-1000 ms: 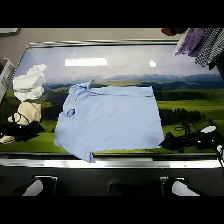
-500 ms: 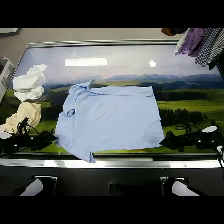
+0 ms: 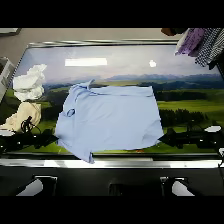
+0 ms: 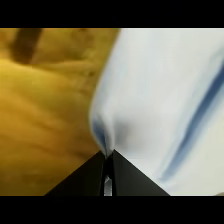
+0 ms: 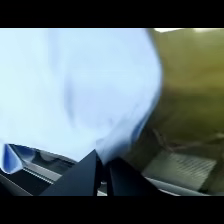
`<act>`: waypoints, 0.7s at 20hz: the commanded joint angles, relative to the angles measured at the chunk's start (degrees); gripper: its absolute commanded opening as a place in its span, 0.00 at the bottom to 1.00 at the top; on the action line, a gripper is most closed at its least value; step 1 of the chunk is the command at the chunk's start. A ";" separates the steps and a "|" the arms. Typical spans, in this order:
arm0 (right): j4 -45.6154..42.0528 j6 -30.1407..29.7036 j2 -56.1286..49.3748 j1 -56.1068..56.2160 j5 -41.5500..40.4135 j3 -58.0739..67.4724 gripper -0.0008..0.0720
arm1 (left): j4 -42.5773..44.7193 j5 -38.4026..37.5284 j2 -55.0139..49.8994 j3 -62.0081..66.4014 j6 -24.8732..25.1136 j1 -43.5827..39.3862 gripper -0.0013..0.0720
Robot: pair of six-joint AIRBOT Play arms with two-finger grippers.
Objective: Fold the clothes and pants, and hang the long-sleeved shirts on hangers.
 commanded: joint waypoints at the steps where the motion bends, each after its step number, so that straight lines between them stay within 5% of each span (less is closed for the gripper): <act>1: 7.61 -2.27 3.54 4.44 -3.21 2.36 0.07 | -2.82 -1.84 -0.11 6.19 -0.11 -2.64 0.04; 7: 2.82 7.45 3.63 22.29 -18.14 30.21 0.07 | 5.18 -1.99 -0.09 36.52 -11.61 -14.43 0.04; 14: -14.23 16.98 11.91 22.91 -11.91 69.37 0.07 | 27.15 -7.87 5.44 74.97 -29.46 -19.98 0.04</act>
